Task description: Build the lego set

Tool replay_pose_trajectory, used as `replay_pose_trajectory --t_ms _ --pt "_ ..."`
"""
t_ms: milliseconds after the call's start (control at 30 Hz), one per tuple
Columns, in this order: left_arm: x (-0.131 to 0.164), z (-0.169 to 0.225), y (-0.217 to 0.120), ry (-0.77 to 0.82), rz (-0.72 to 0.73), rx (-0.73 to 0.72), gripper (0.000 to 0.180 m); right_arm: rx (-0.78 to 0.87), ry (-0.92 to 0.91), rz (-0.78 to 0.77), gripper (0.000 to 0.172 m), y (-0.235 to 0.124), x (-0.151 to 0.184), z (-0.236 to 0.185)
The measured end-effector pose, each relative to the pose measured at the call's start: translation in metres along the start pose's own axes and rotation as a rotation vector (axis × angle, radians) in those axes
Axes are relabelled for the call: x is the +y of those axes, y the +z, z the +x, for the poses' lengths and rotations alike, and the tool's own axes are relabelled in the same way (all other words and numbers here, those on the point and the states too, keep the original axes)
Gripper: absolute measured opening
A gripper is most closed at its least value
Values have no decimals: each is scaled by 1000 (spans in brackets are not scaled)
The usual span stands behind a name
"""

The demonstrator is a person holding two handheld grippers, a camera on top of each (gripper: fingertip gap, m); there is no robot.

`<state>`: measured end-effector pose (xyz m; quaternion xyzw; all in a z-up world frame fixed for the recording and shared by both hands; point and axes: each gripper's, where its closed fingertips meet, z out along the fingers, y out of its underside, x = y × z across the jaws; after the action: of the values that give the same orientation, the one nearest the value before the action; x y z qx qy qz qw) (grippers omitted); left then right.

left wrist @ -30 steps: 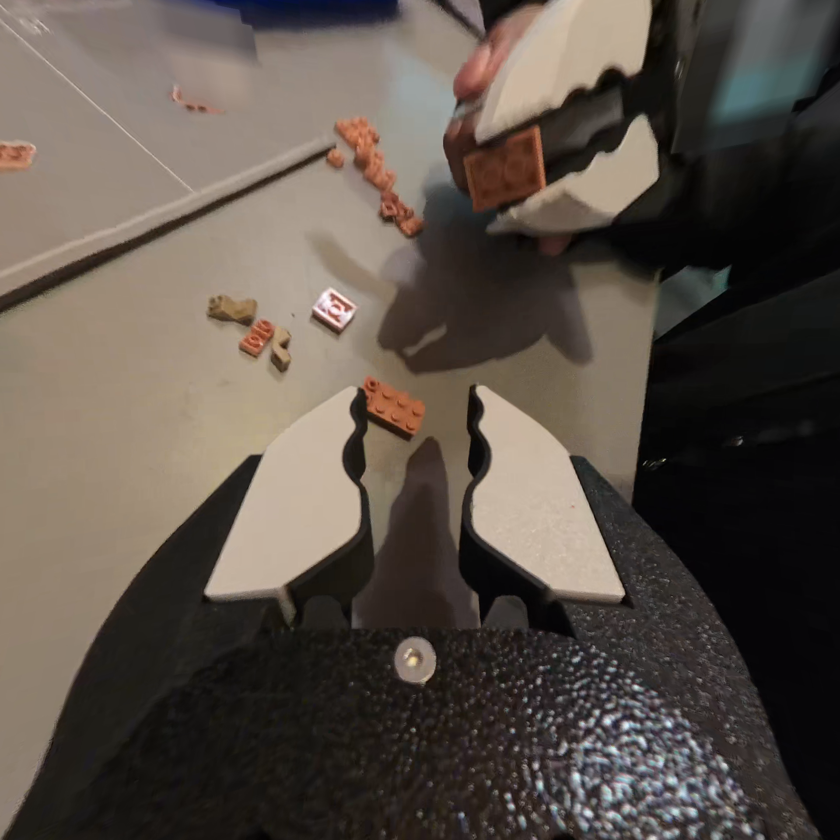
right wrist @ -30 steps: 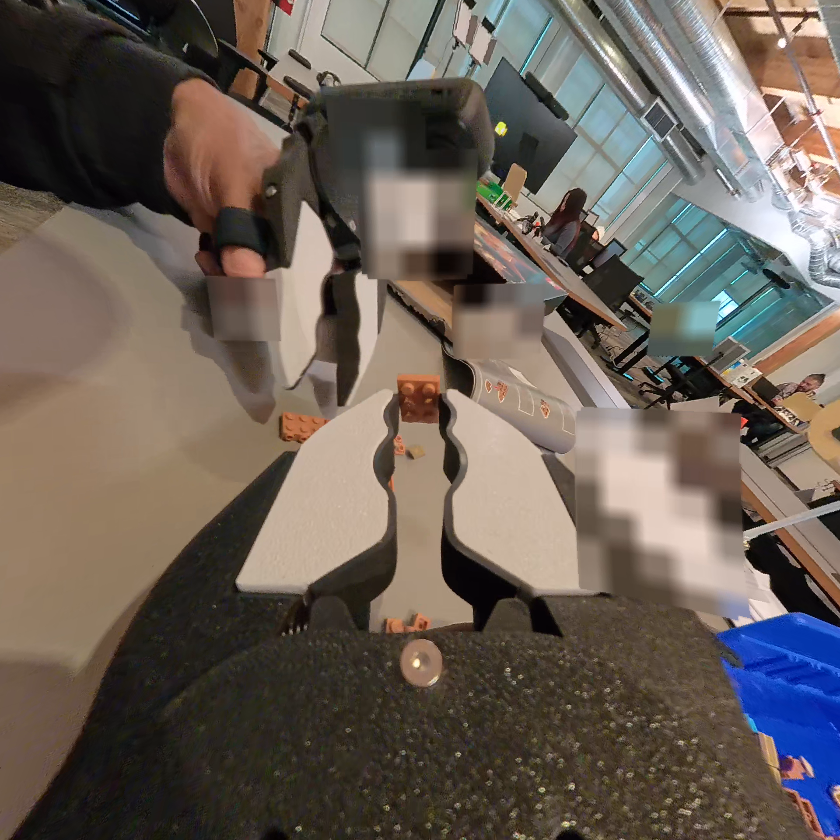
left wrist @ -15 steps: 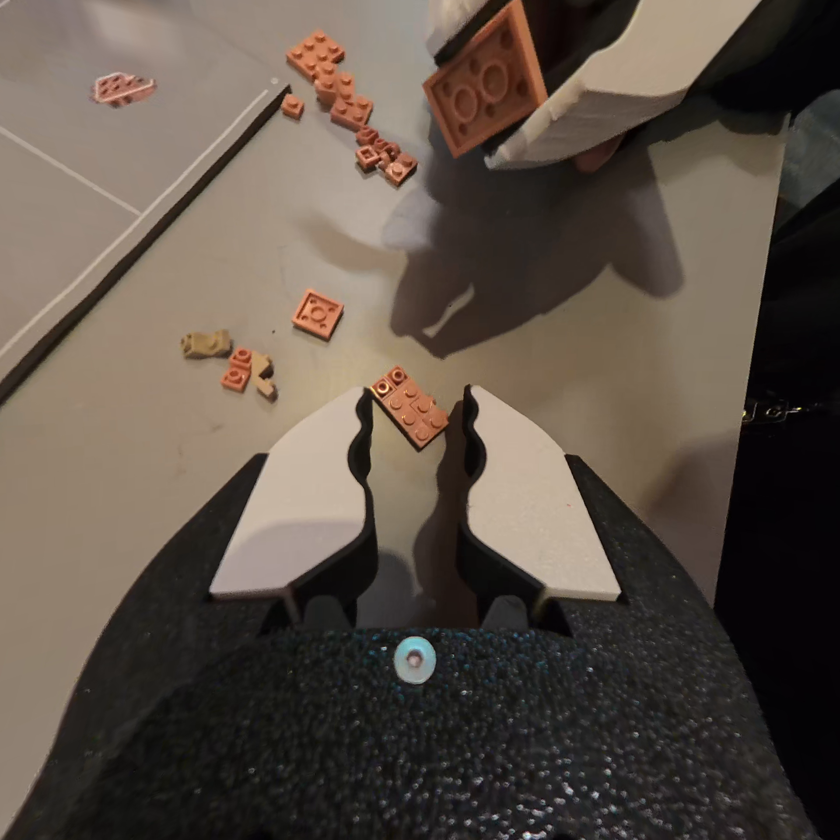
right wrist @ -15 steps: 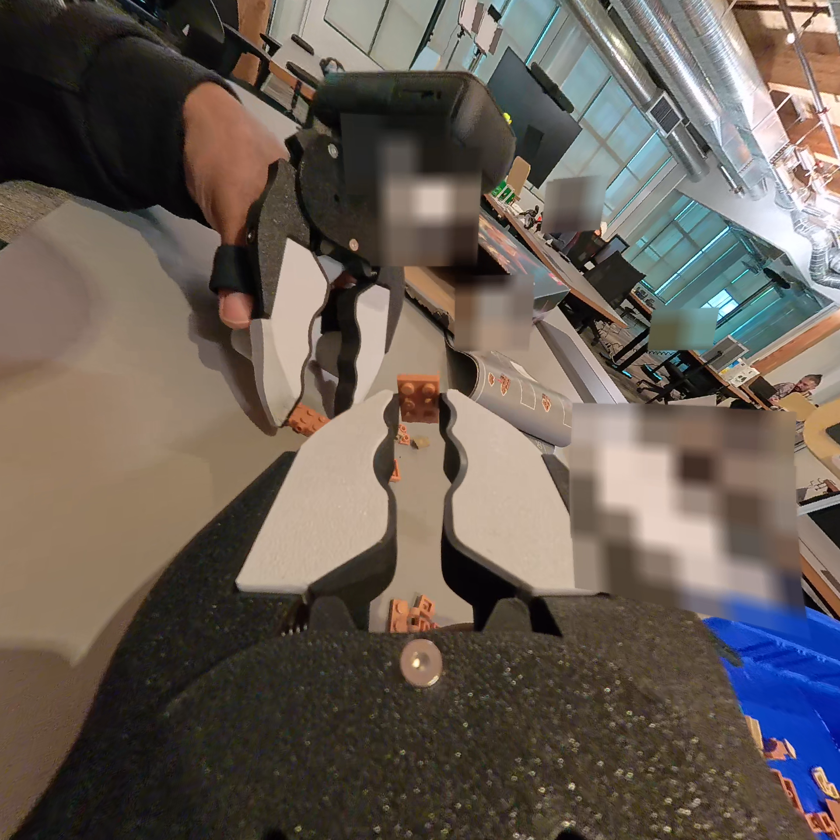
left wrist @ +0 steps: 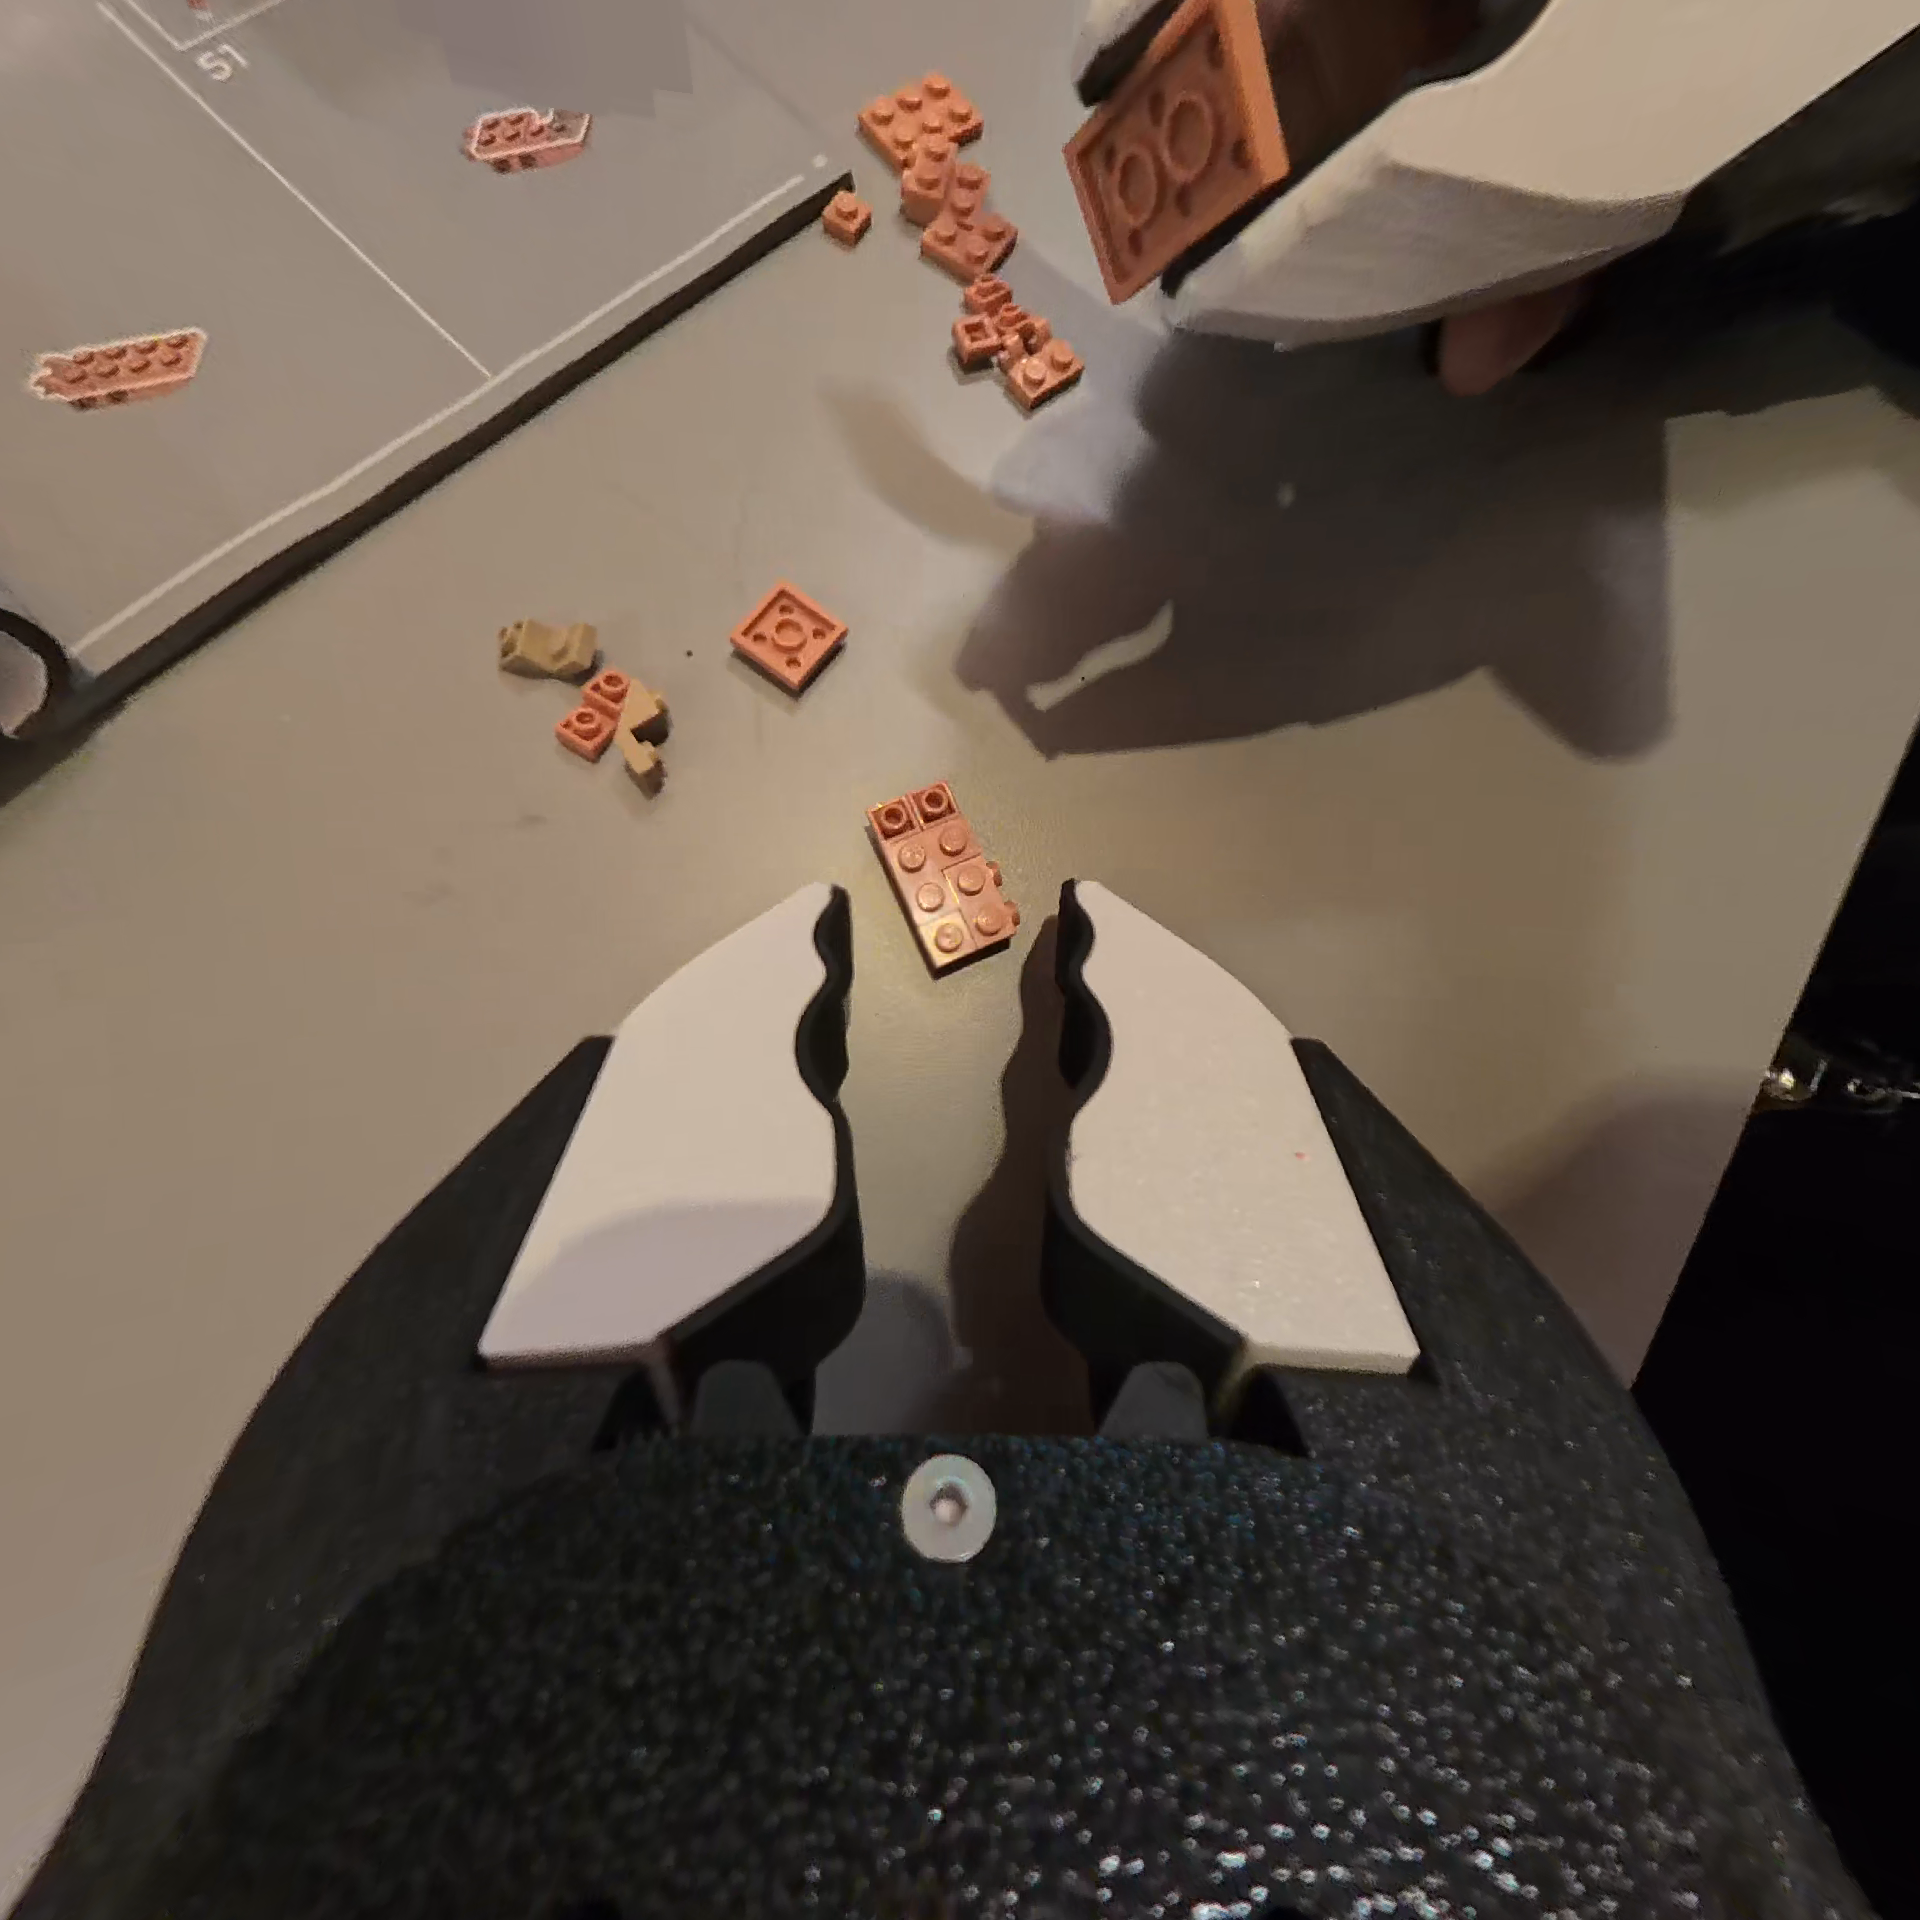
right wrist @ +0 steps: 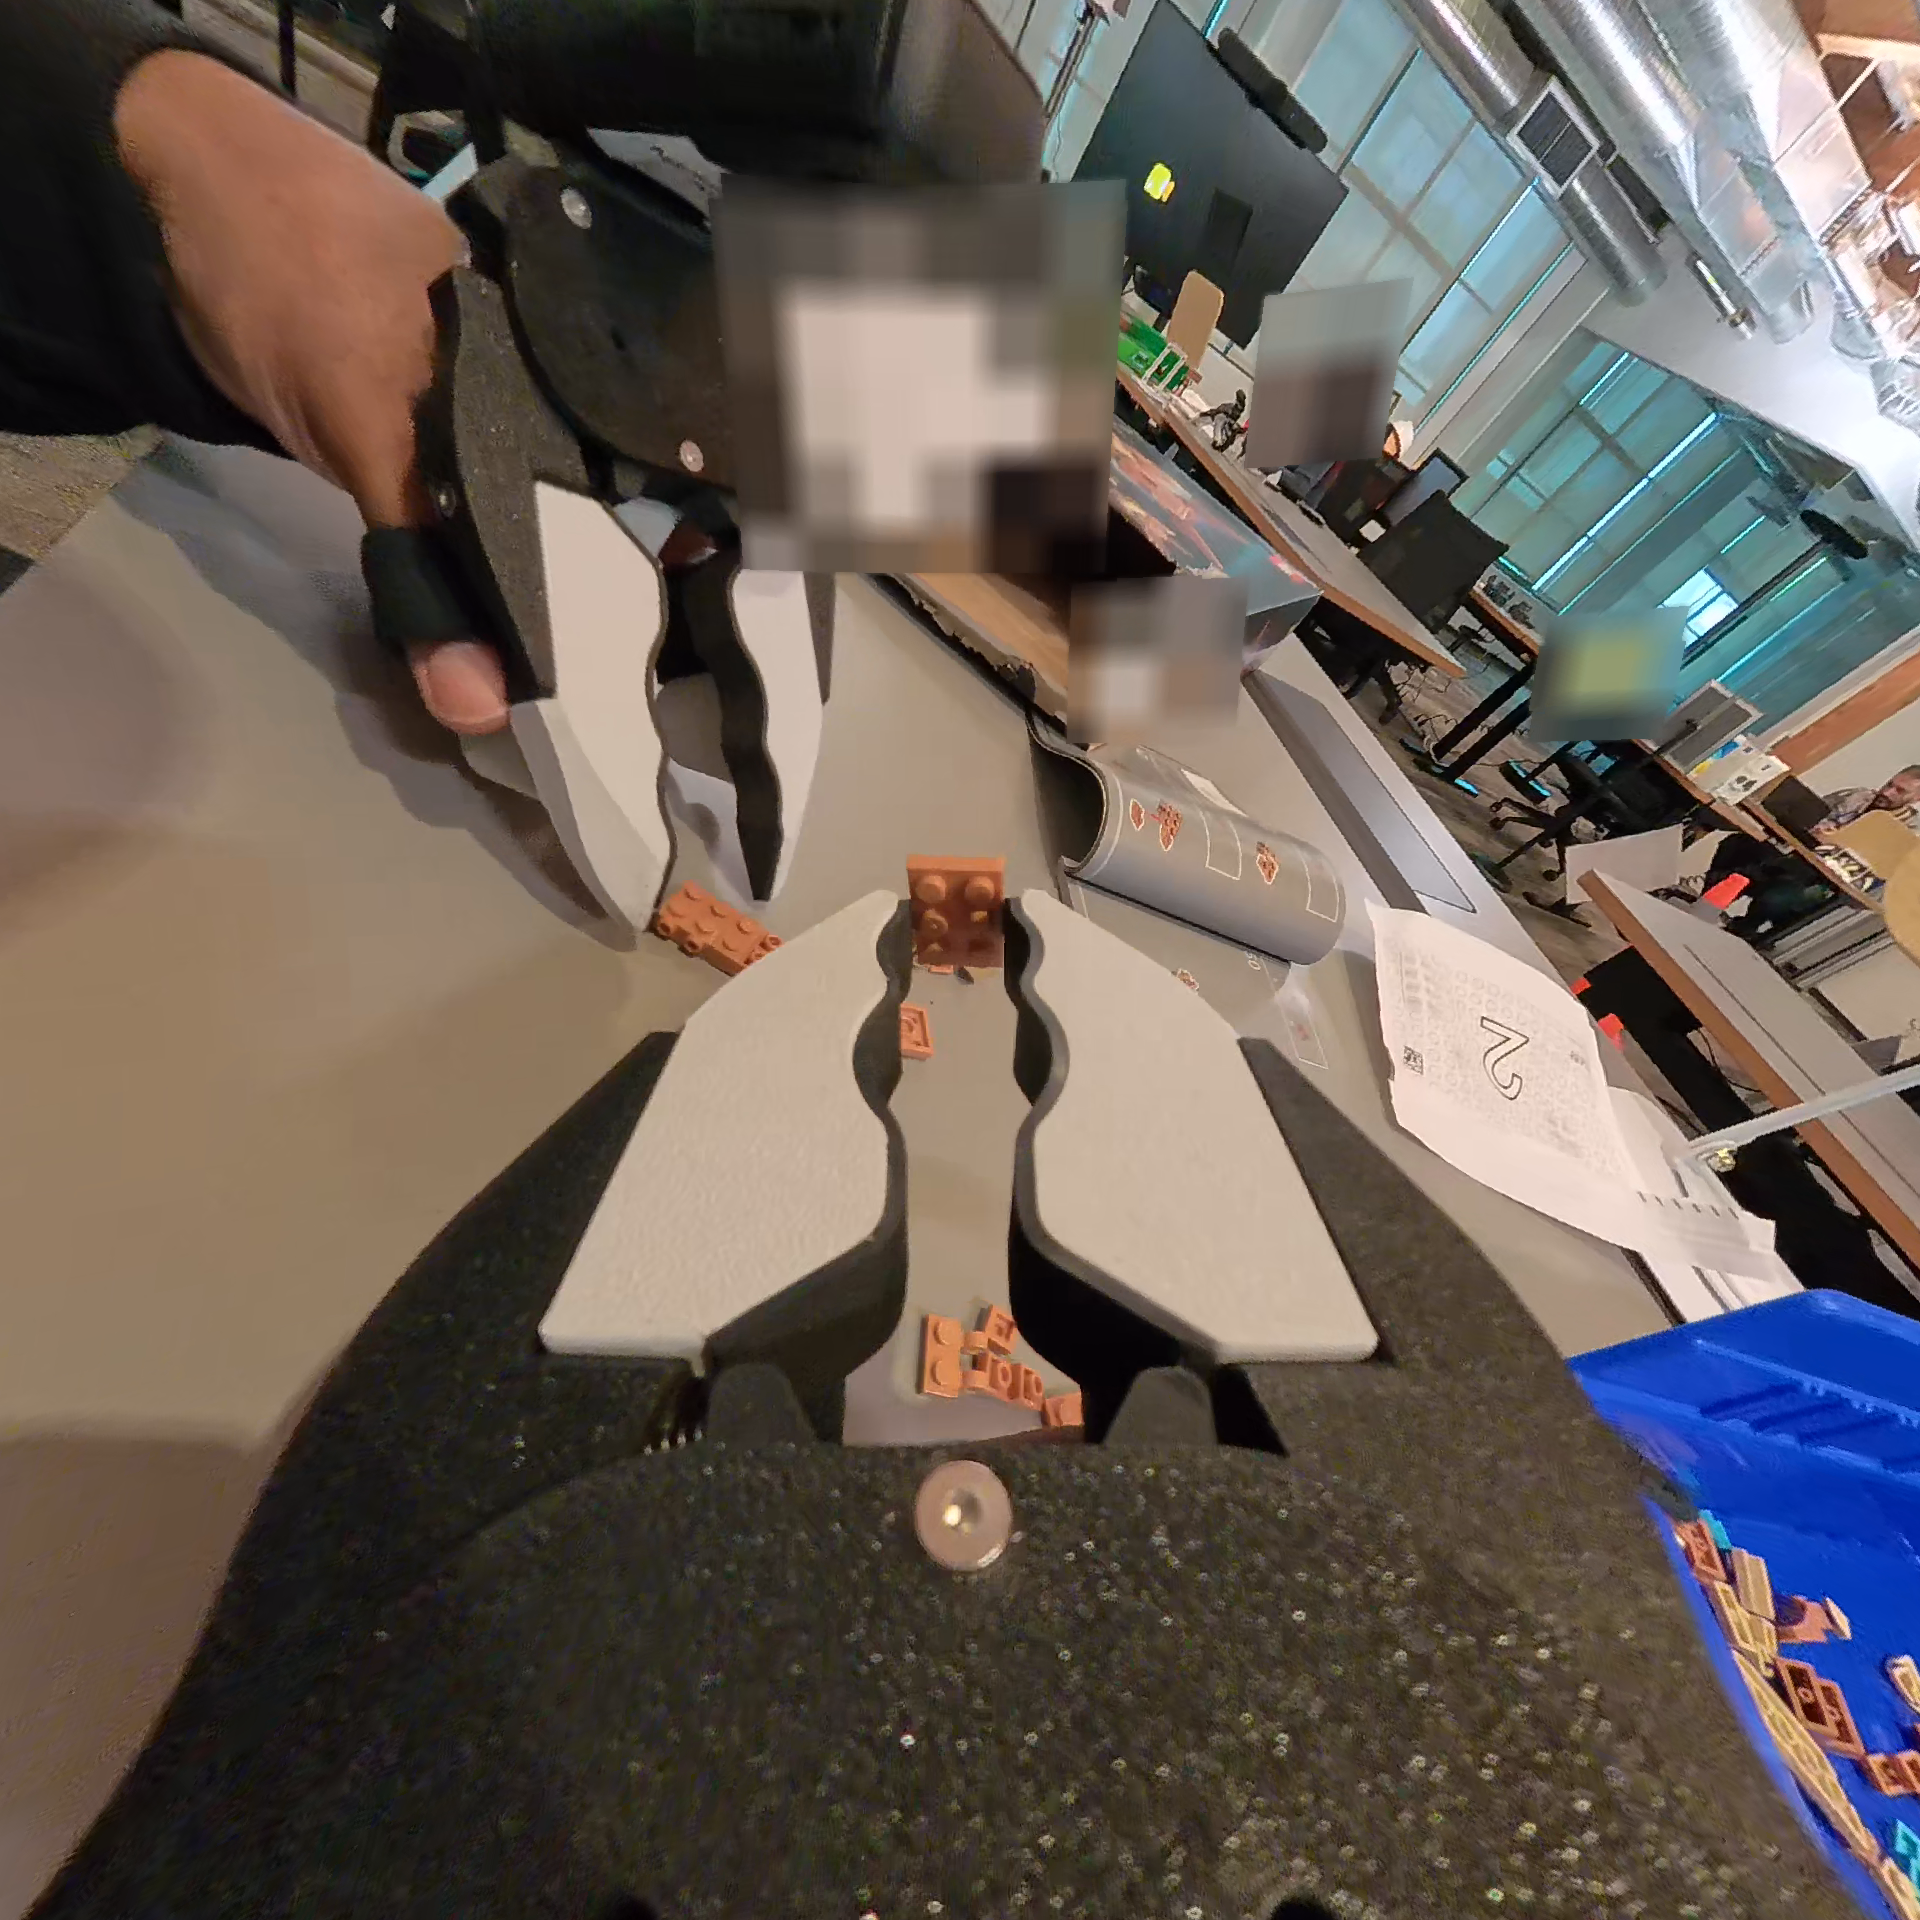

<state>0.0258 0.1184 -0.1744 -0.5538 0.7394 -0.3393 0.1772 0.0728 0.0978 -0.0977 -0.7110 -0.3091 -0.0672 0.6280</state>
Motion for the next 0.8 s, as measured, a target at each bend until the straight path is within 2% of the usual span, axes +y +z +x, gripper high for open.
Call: replay_pose_trajectory --t_ms 167,233,300,600,800 --pt "1 -2 4 20 -9 -74 29 5 -3 -14 16 -1 0 -2" --pt "1 -1 4 35 -12 -62 20 2 -2 -29 16 -2 1 -2" --pt "1 -2 5 58 -13 -48 20 -12 0 -50 16 0 4 -4" --pt "-3 6 8 210 -19 130 19 -257 11 -236 16 15 20 -43" --pt "-2 11 9 268 -39 198 19 -366 -4 -398 16 25 35 -59"
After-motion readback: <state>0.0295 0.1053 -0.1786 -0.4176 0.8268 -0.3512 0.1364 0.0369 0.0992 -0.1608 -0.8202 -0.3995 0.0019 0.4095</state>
